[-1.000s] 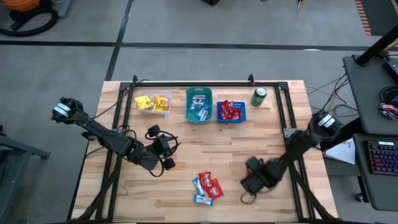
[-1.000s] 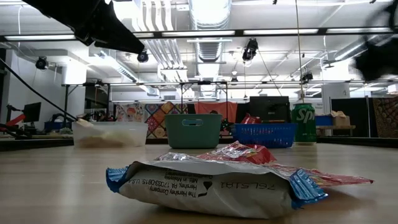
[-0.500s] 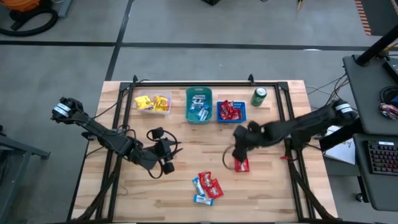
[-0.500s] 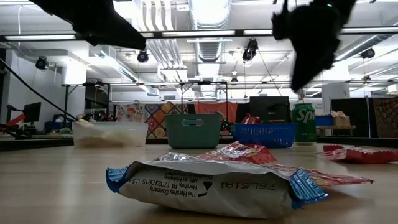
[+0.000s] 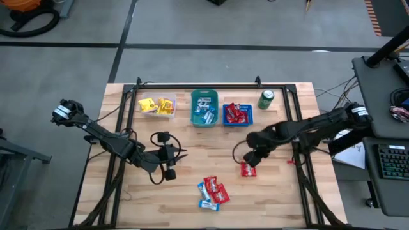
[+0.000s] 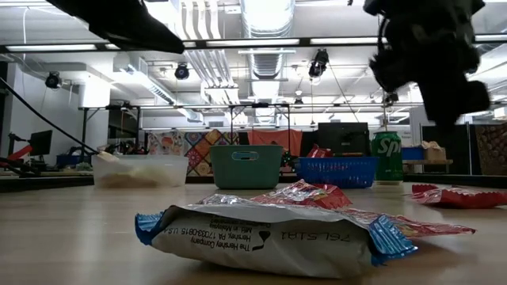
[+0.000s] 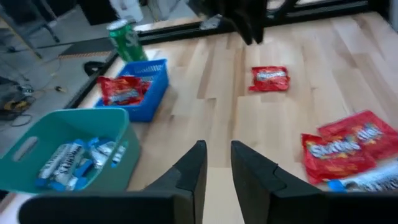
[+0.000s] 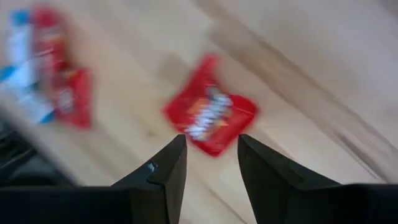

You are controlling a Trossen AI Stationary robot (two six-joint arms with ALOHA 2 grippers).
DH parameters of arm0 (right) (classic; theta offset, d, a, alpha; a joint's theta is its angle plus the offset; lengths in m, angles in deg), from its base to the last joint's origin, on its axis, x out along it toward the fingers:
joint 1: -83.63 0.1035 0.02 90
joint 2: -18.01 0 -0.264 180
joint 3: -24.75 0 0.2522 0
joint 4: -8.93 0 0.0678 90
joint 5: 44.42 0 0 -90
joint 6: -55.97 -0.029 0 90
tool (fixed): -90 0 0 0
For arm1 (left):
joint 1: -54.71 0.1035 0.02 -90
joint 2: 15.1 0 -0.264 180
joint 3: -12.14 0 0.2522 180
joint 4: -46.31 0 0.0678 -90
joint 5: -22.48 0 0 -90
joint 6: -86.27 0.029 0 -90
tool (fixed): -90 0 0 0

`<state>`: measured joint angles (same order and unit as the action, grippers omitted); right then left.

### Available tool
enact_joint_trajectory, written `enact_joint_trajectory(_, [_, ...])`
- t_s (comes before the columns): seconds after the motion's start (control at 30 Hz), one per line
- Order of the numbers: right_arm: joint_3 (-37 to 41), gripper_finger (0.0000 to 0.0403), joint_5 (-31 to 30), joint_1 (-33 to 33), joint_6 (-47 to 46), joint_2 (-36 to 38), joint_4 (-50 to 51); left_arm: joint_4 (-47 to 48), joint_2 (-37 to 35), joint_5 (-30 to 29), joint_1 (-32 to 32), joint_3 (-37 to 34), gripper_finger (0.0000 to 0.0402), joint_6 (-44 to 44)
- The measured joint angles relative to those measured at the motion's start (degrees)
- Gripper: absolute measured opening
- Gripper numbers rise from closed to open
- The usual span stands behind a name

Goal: Sort candy
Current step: Put the red candy into the blue bin

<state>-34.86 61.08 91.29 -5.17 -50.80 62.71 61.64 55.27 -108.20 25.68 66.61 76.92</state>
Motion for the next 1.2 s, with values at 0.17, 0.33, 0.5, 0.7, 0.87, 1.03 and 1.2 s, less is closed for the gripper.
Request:
enact_joint_trajectory(0.17, [-0.15,0.0135,-4.85,4.79,-8.47,-2.94,4.49,0.04,0.02,-1.03,0.00,0.00,0.0046,-1.49])
enact_joint_trajectory(0.33, [-0.44,0.0158,-6.03,8.25,-11.70,-7.47,3.78,0.13,0.02,-1.82,0.00,0.00,0.0043,-2.46])
enact_joint_trajectory(0.5, [-2.37,0.0200,-6.81,10.80,-14.31,-12.04,3.70,3.42,0.02,-1.97,0.00,0.00,0.0043,-5.48])
enact_joint_trajectory(0.7, [-4.51,0.0231,-11.42,11.48,-15.33,-16.65,3.41,6.18,0.02,-2.11,0.00,-0.02,0.0043,-8.15])
enact_joint_trajectory(0.87, [-4.63,0.0225,-12.70,11.45,-14.25,-20.24,0.24,6.21,0.03,-2.28,0.00,-0.11,0.0043,-8.06])
enact_joint_trajectory(1.03, [-4.78,0.0188,-12.62,11.45,-13.20,-22.54,-0.50,6.37,0.04,-2.26,0.00,-0.37,0.0043,-8.10])
enact_joint_trajectory(1.2, [-4.67,0.0120,-14.71,11.50,-13.07,-22.67,-0.80,6.22,0.04,-2.30,0.00,-0.74,0.0043,-9.24])
